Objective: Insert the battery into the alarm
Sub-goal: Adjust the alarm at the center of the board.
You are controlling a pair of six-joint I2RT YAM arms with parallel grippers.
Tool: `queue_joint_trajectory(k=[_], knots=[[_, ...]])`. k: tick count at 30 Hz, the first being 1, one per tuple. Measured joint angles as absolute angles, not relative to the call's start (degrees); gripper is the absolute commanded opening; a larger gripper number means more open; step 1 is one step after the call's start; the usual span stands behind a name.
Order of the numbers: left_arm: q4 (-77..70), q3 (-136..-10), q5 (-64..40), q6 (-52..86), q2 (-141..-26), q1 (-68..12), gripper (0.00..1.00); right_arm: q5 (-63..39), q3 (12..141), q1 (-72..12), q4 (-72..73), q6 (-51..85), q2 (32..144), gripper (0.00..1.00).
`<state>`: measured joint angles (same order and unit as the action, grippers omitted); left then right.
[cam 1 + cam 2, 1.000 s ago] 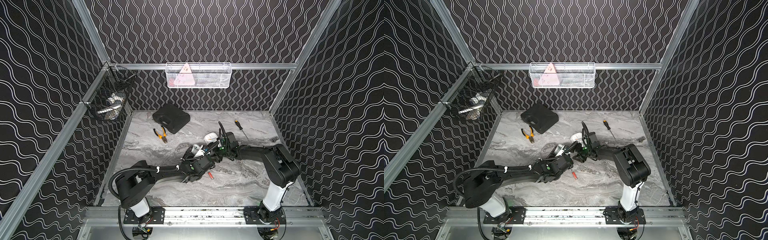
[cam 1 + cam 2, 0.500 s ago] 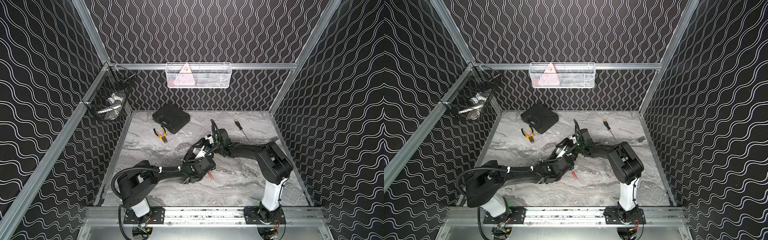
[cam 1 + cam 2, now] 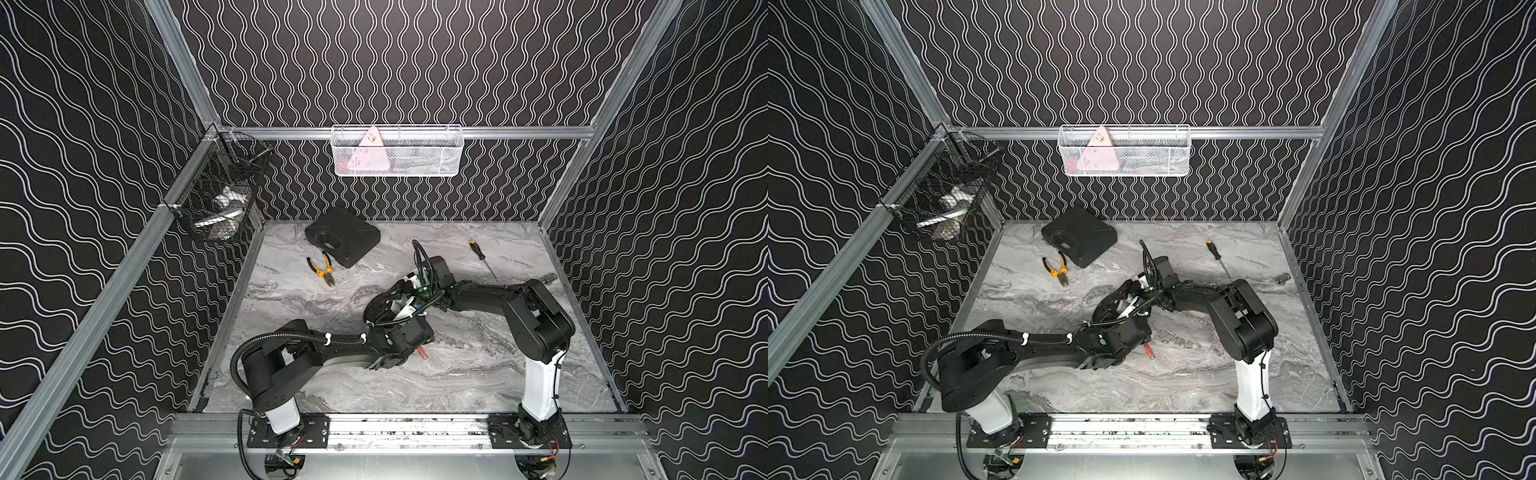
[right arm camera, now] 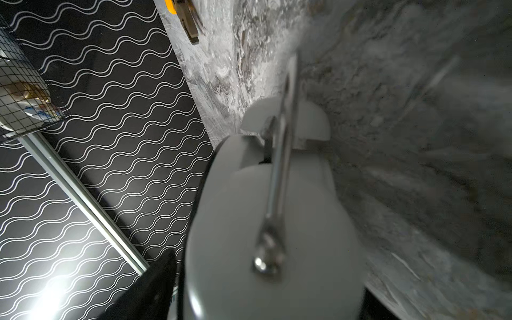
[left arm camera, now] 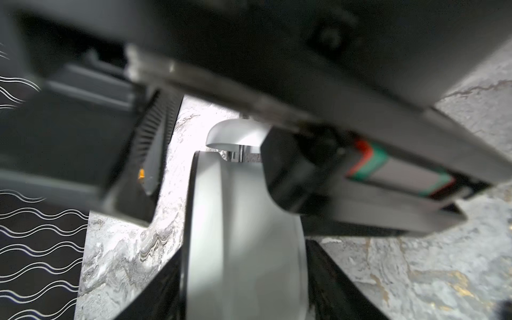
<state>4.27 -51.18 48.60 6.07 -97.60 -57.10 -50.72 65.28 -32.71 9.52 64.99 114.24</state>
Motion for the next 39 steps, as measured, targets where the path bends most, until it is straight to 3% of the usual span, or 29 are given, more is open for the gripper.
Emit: queue_joint_trajectory(k=[3, 7, 12, 28, 32, 39], knots=[[4.25, -51.18, 48.25, 5.85, -97.6, -57.21, 0.7, -50.15, 65.28, -32.6, 7.38, 63.51, 114.24, 0.56], [4.23, -51.18, 47.75, 5.85, -97.51, -57.25, 0.76, -50.15, 65.91, -32.56, 6.33, 62.3, 114.5, 0.52], [4.97, -51.18, 46.33, 5.87, -95.77, -57.45, 0.99, -49.93, 66.61, -32.56, 4.49, 60.4, 114.59, 0.52], [11.14, -47.44, 36.58, 9.8, -71.53, -57.19, 0.99, -49.15, 68.58, -31.77, 0.03, 54.28, 115.26, 0.55], [9.98, -45.45, 30.33, 13.98, -66.46, -50.94, 0.99, -49.76, 67.16, -31.53, 1.69, 53.34, 115.24, 0.57], [5.96, -42.81, 13.13, 26.33, -65.98, -32.6, 0.99, -48.51, 64.47, -31.35, 2.55, 53.15, 115.35, 0.74]])
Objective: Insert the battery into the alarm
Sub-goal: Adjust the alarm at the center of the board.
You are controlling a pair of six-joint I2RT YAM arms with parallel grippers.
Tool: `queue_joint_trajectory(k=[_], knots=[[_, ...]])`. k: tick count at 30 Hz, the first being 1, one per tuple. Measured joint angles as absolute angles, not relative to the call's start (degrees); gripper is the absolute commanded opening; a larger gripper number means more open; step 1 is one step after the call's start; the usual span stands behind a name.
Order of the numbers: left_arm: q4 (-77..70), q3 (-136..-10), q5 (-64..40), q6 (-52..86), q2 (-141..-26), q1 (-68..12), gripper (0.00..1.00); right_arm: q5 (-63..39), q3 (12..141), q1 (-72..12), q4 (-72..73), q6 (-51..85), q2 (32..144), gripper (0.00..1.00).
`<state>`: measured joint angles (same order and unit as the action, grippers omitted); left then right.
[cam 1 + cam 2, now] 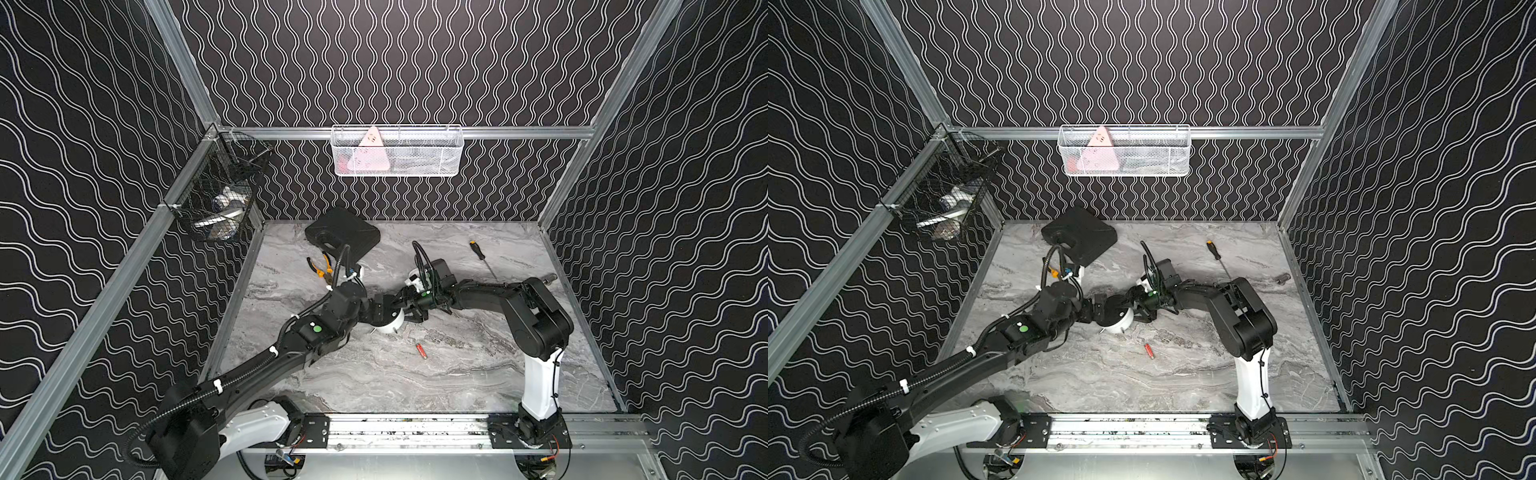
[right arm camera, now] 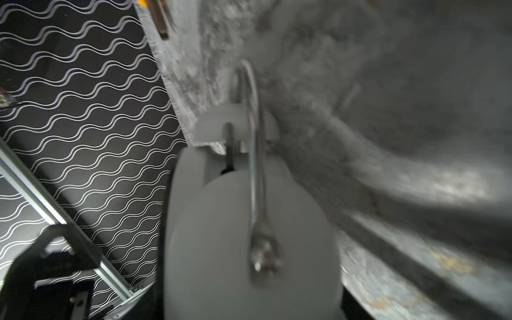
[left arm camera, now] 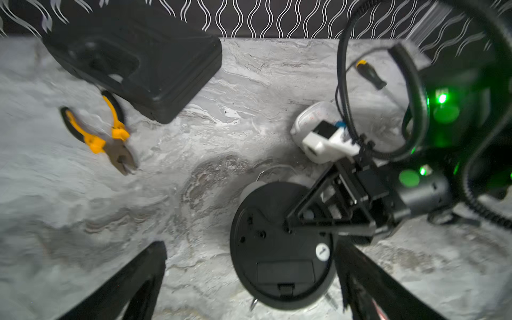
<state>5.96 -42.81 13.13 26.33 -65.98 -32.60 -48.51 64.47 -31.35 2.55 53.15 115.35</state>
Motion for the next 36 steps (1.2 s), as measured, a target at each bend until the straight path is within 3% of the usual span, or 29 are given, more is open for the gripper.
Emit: queue_joint_trajectory(k=[11, 19, 22, 29, 32, 36], knots=[[-0.19, -41.65, -4.8, 42.06, -80.25, -18.11, 0.99, -46.26, 60.86, -31.05, 1.67, 53.21, 112.16, 0.95], [-5.3, -41.65, -11.75, 45.15, -86.56, -17.76, 0.99, -40.84, 59.37, -30.46, -7.18, 49.45, 107.02, 0.95], [-7.88, -41.65, -14.09, 45.76, -88.36, -17.76, 0.98, -39.11, 58.63, -30.44, -8.54, 48.8, 104.79, 0.87], [-12.88, -41.65, -19.42, 46.76, -92.14, -18.11, 0.77, -34.81, 54.48, -30.7, -7.49, 50.61, 100.38, 0.48], [-13.69, -41.65, -20.45, 46.76, -92.33, -19.03, 0.73, -31.64, 54.96, -30.72, -7.22, 51.88, 100.12, 0.32], [-13.89, -41.41, -21.43, 46.76, -92.29, -20.78, 0.73, -26.92, 56.12, -30.79, -7.25, 52.93, 100.38, 0.27]])
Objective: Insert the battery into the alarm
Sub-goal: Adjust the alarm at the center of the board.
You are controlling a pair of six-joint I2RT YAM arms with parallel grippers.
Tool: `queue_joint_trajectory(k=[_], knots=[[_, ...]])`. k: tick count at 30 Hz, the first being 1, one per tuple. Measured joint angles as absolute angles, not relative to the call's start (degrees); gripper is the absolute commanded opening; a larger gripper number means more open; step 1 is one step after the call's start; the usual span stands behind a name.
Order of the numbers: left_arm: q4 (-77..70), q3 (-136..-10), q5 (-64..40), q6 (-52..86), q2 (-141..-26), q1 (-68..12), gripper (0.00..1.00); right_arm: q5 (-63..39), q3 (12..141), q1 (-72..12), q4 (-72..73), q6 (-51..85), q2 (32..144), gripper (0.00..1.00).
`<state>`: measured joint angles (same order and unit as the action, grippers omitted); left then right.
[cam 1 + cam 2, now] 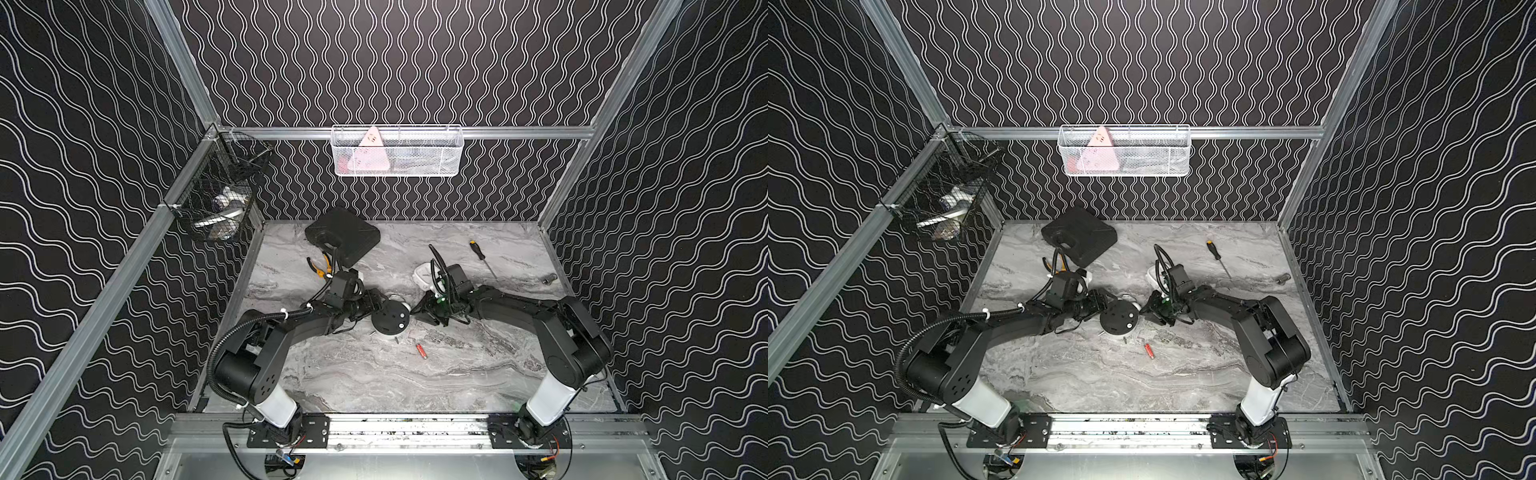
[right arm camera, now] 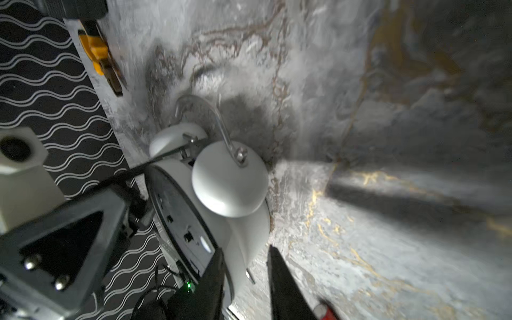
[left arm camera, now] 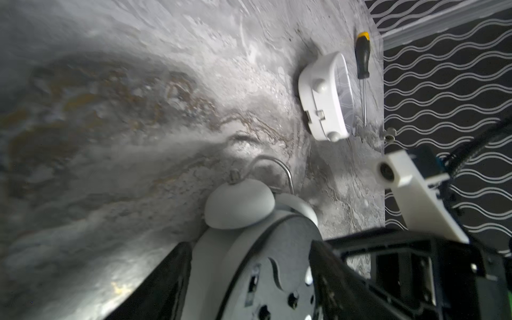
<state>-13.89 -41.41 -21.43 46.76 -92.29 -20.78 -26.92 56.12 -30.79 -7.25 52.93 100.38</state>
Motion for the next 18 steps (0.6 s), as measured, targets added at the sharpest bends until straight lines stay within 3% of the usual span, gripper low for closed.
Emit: queue_joint_trajectory(k=[18], knots=[[-10.7, -36.71, -19.53, 49.71, -86.08, -28.8, 0.79, -28.47, 74.35, -31.03, -8.45, 51.31, 116.51, 0.27]])
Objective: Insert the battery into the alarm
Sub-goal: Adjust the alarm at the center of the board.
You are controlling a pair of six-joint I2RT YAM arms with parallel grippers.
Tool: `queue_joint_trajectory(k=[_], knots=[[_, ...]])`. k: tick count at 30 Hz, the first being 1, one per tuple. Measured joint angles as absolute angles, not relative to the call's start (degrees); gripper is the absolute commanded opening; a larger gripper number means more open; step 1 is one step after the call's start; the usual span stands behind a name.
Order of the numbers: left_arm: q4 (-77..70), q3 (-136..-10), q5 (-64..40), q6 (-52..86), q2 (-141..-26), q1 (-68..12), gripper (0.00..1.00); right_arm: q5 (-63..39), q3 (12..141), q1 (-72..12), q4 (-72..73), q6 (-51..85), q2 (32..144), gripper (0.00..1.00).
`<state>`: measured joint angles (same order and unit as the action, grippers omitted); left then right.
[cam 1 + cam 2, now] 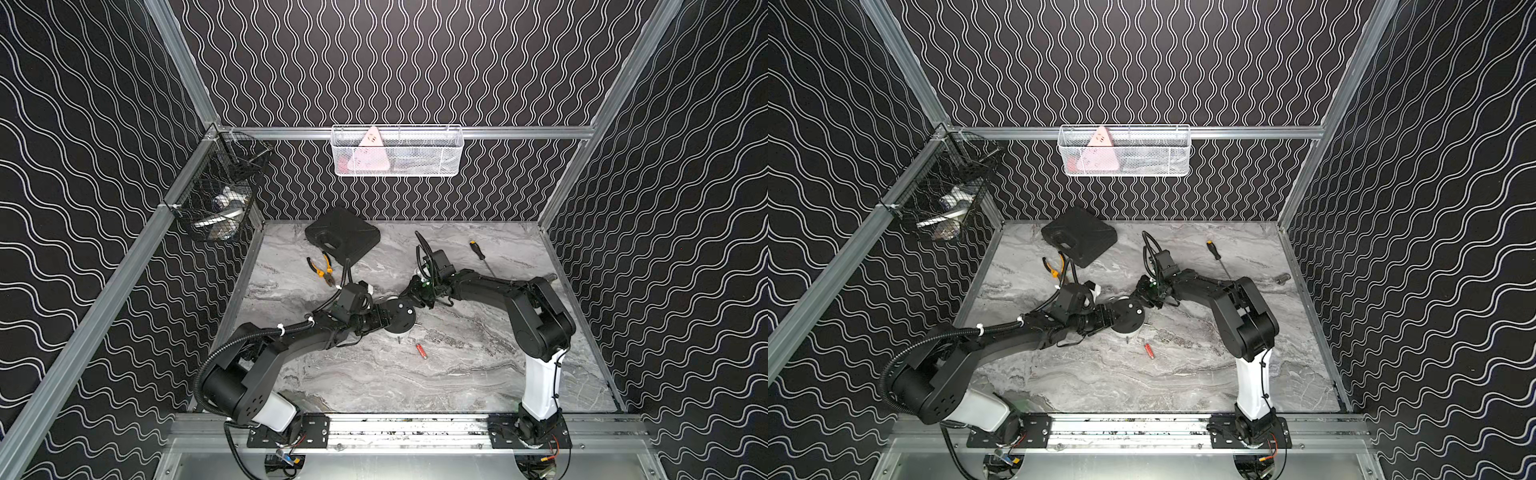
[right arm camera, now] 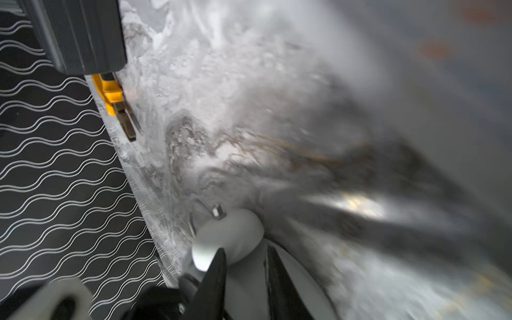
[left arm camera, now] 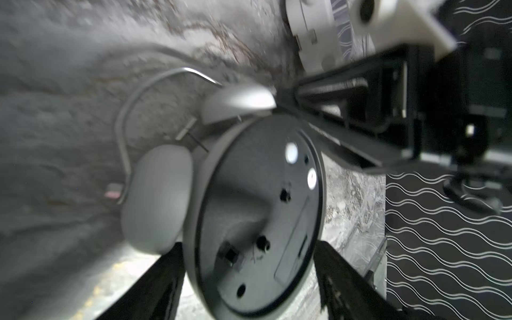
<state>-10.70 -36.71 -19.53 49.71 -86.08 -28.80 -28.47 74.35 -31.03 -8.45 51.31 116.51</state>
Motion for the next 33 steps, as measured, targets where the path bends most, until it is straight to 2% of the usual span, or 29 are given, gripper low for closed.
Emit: queue_joint_trajectory(k=[2, 6, 9, 12, 15, 20, 26, 33], knots=[[-10.61, -36.32, -19.25, 50.61, -85.6, -29.89, 0.83, -29.67, 75.85, -30.98, -8.47, 51.11, 118.26, 0.3], [-7.88, -36.64, -17.89, 50.76, -83.13, -30.41, 0.87, -30.46, 76.01, -30.89, -9.89, 50.0, 117.34, 0.48], [-4.21, -37.6, -14.61, 48.84, -79.85, -29.87, 0.88, -29.56, 73.32, -30.11, -11.35, 49.36, 112.22, 0.63], [0.8, -39.81, -10.5, 45.76, -77.95, -29.61, 0.93, -26.72, 68.99, -29.12, -11.22, 48.6, 106.15, 0.7], [4.43, -42.81, -6.42, 42.0, -78.28, -29.58, 0.96, -24.75, 62.33, -29.19, -11.53, 48.42, 100.42, 0.71], [5.23, -48.51, -4.05, 37.39, -84.99, -29.54, 0.95, -24.05, 52.03, -29.23, -11.2, 49.08, 92.42, 0.67], [3.88, -54.85, -5.02, 32.95, -94.85, -28.99, 0.87, -29.3, 44.99, -29.91, -3.84, 55.0, 90.41, 0.69], [2.13, -53.78, -9.02, 32.95, -97.54, -28.42, 0.79, -34.22, 47.86, -31.22, 3.09, 60.2, 95.48, 0.52]])
